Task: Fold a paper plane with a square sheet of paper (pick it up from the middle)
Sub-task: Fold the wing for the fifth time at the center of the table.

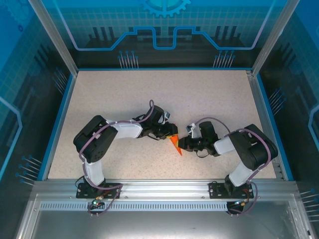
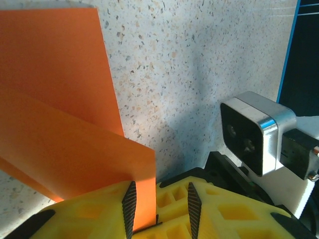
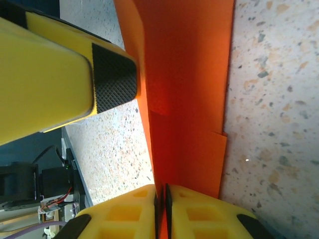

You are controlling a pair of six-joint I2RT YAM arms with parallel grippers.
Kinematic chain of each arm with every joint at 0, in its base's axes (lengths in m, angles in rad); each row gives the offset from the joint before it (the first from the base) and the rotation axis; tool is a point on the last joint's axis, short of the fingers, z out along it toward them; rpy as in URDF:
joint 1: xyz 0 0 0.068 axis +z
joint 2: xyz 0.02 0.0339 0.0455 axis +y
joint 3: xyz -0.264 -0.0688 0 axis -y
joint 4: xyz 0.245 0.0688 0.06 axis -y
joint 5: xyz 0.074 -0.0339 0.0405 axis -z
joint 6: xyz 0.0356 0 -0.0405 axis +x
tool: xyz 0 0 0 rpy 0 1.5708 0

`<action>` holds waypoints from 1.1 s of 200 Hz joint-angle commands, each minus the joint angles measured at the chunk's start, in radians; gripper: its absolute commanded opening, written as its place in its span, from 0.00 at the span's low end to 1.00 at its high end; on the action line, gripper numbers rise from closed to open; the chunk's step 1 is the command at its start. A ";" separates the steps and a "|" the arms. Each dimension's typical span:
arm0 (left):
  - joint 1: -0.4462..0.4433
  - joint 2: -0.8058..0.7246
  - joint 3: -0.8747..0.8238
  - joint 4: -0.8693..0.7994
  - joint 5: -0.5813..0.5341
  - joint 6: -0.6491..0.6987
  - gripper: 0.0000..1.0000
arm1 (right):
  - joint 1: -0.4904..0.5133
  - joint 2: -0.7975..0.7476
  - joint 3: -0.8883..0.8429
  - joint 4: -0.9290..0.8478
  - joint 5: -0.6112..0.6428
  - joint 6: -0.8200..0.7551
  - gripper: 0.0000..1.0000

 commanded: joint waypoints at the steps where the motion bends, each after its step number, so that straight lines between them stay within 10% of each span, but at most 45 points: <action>1: -0.005 0.017 0.029 -0.001 -0.012 0.023 0.35 | -0.017 -0.013 0.009 -0.083 0.029 -0.025 0.17; 220: -0.004 -0.145 -0.044 -0.024 -0.091 0.053 0.44 | -0.020 0.043 0.054 0.045 -0.032 0.113 0.05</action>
